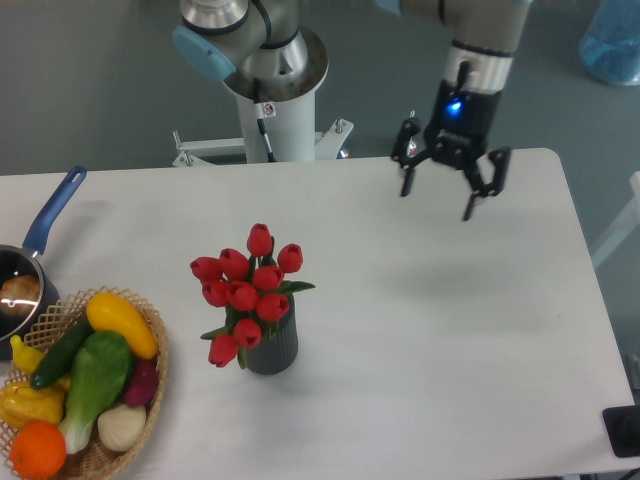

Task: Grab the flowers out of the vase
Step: 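Lower the open gripper over the red tulip stems above the vase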

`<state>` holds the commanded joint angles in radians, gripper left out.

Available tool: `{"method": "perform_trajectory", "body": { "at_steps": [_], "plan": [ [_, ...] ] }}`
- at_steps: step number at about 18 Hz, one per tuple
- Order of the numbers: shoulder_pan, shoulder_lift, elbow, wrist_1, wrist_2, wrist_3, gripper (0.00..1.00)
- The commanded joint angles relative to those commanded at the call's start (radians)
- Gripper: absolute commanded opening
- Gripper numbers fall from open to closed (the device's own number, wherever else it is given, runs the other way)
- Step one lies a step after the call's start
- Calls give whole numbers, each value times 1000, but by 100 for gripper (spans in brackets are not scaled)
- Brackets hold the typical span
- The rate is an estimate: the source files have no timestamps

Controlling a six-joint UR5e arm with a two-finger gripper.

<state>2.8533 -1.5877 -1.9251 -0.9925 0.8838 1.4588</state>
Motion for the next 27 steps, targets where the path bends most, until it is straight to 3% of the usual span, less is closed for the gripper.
{"method": "perform_trajectory", "body": {
  "at_steps": [7, 13, 16, 19, 27],
  "plan": [
    [-98, -21, -11, 0, -16, 3, 100],
    [-164, 0, -44, -18, -16, -8, 100],
    [-172, -2, -46, -46, -40, -21, 100],
    [-176, -11, -46, -43, -97, -38, 100],
    [-195, -35, -51, -37, -97, -40, 100]
  ]
}}
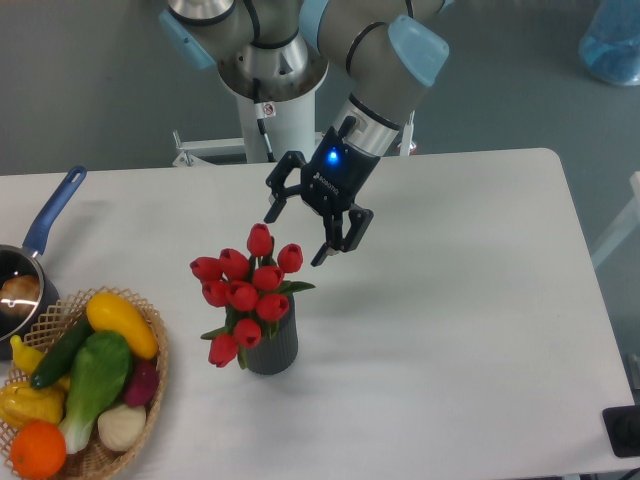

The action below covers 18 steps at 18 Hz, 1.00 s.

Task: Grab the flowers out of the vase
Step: 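Lower the open gripper over the red tulip stems above the vase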

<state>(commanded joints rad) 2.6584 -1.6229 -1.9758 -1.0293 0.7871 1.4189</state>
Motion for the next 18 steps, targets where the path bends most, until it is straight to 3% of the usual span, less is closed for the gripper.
{"method": "perform_trajectory", "body": {
  "at_steps": [10, 15, 18],
  "plan": [
    [-17, -31, 11, 20, -84, -100, 100],
    [-17, -61, 15, 106, -74, -103, 100],
    [-18, -75, 26, 121, -75, -109, 100]
  ]
}}
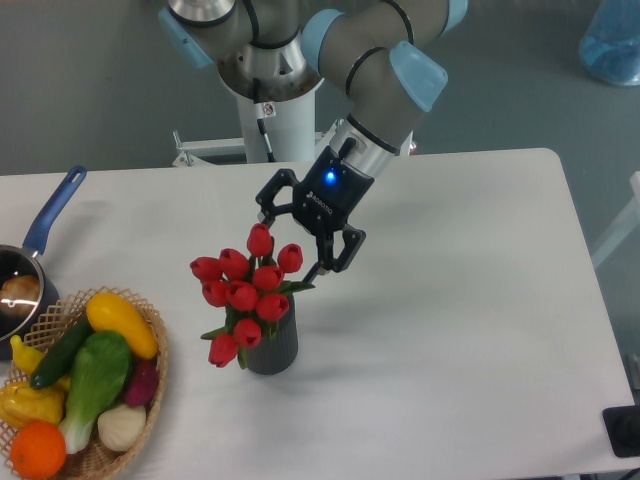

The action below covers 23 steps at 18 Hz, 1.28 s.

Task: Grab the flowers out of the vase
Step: 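Lower the open gripper over the red tulip stems above the vase, then position the gripper fingers around the tulip stems below the blooms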

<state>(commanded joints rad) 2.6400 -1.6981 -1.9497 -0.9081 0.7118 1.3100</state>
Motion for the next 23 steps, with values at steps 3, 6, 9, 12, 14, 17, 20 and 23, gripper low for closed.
{"method": "perform_trajectory", "body": {
  "at_steps": [3, 6, 9, 12, 14, 17, 20, 23],
  "plan": [
    [0, -6, 6, 5, 0, -5, 100],
    [0, -8, 18, 8, 0, -32, 100],
    [-3, -21, 18, 32, 0, -51, 100],
    [-26, -34, 21, 51, 2, -51, 100],
    [-31, -38, 20, 63, 2, -48, 100],
    [-44, -43, 21, 67, 3, -41, 100],
    [-51, -48, 21, 69, 3, -41, 100],
    [-61, -52, 31, 83, 0, -31, 100]
  ]
}}
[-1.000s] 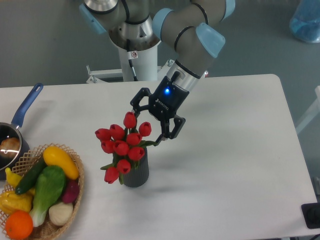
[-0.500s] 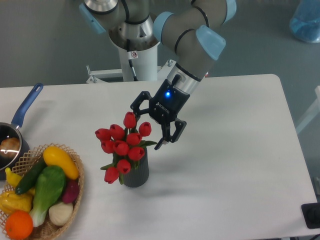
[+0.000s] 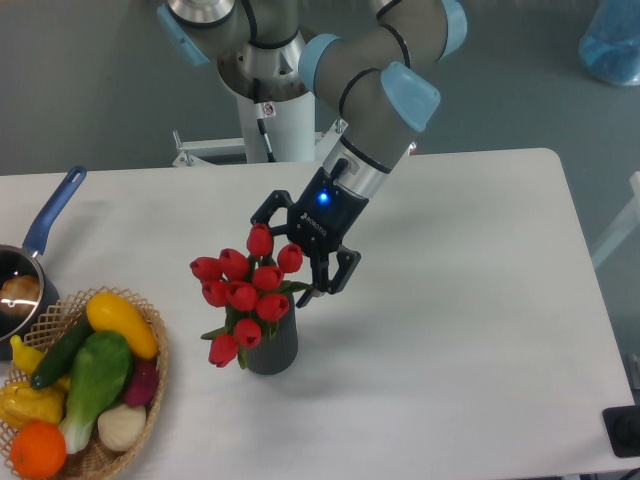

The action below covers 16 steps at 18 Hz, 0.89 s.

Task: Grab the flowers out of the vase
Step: 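Position the gripper fingers around the tulip stems below the blooms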

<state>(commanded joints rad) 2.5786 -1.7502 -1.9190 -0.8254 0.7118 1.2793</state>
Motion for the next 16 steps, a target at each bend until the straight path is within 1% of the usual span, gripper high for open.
{"method": "perform_trajectory", "body": {
  "at_steps": [5, 12, 15, 16],
  "plan": [
    [-28, -18, 6, 6, -5, 2, 100],
    [-28, -25, 8, 11, -8, 2, 100],
    [-26, -25, 8, 12, -14, 5, 93],
    [-22, -26, 8, 12, -37, 17, 93]
  ]
}}
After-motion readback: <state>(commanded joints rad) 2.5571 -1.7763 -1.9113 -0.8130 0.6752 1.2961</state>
